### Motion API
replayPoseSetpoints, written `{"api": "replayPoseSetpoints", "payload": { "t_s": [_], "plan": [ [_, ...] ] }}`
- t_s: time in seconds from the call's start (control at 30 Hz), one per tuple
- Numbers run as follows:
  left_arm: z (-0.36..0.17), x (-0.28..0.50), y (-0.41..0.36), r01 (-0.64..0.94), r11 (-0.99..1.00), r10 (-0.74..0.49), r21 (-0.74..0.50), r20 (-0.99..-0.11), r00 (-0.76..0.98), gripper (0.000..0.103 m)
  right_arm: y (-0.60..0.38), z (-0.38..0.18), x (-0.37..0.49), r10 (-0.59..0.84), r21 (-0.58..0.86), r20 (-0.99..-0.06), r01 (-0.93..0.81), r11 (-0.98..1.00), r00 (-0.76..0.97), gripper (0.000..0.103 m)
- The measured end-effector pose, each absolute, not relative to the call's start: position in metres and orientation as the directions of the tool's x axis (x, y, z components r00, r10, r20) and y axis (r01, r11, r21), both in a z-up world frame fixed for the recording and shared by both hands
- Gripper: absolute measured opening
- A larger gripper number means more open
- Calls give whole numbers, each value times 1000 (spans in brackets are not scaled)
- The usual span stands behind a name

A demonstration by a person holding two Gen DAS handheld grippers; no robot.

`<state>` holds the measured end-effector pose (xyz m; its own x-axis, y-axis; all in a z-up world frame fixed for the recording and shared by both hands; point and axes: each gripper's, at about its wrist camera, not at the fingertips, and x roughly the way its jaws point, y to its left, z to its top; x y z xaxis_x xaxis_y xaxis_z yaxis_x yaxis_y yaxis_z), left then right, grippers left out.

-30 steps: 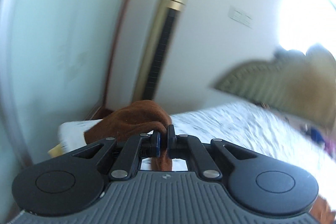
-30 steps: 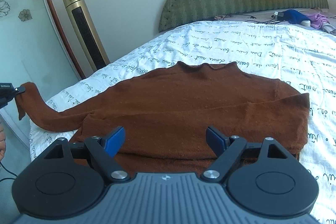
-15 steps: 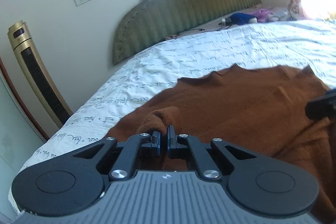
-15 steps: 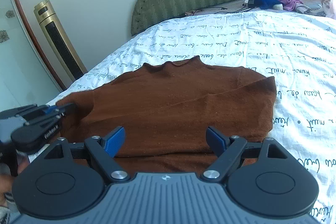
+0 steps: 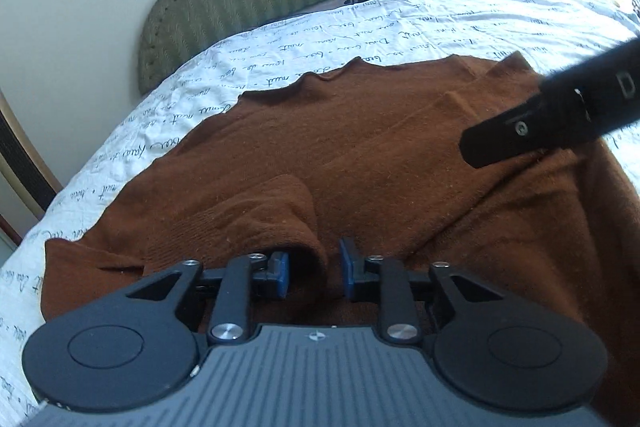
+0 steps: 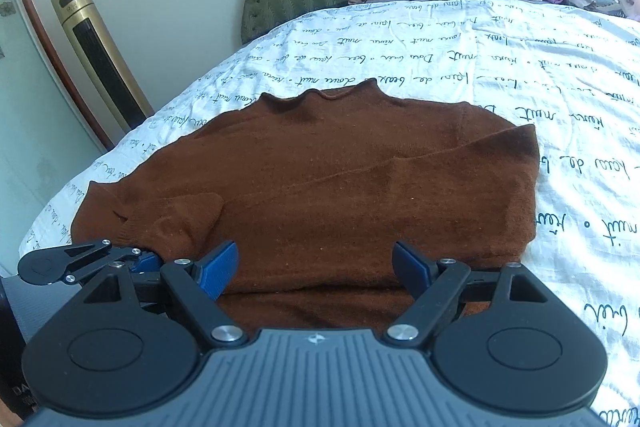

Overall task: Fold small clothes
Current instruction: 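Carry the held sleeve across the body with the left gripper and release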

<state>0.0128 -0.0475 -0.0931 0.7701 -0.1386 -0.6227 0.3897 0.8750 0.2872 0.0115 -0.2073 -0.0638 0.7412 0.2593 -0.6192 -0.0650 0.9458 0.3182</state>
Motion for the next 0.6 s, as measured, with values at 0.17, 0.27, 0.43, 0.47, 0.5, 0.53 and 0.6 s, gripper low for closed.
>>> {"api": "replayPoseSetpoints", "payload": {
  "t_s": [0.17, 0.27, 0.43, 0.47, 0.5, 0.53, 0.6],
  "plan": [
    [-76, 46, 8, 290, 956, -246, -44, -656, 713, 80, -206, -68, 9, 263, 323, -630, -61, 944, 731, 84],
    [-80, 72, 57, 139, 917, -367, -374, -653, 662, 72, -205, -67, 6, 250, 301, -632, -65, 951, 733, 84],
    [-94, 101, 103, -70, 781, -469, -620, -658, 590, 5, -210, -62, -2, 250, 305, -617, -65, 950, 747, 84],
    [-90, 104, 100, -69, 798, -451, -599, -669, 590, 5, -212, -60, -4, 250, 306, -611, -66, 950, 751, 84],
    [-80, 104, 90, -39, 850, -398, -526, -688, 606, 5, -213, -59, -5, 249, 308, -606, -65, 949, 756, 84],
    [-68, 101, 75, 3, 898, -341, -440, -693, 635, 4, -216, -57, -7, 247, 310, -601, -63, 949, 760, 84],
    [-48, 92, 35, 111, 953, -282, -283, -684, 673, 4, -222, -55, -11, 238, 316, -590, -51, 947, 772, 84]
  ]
}}
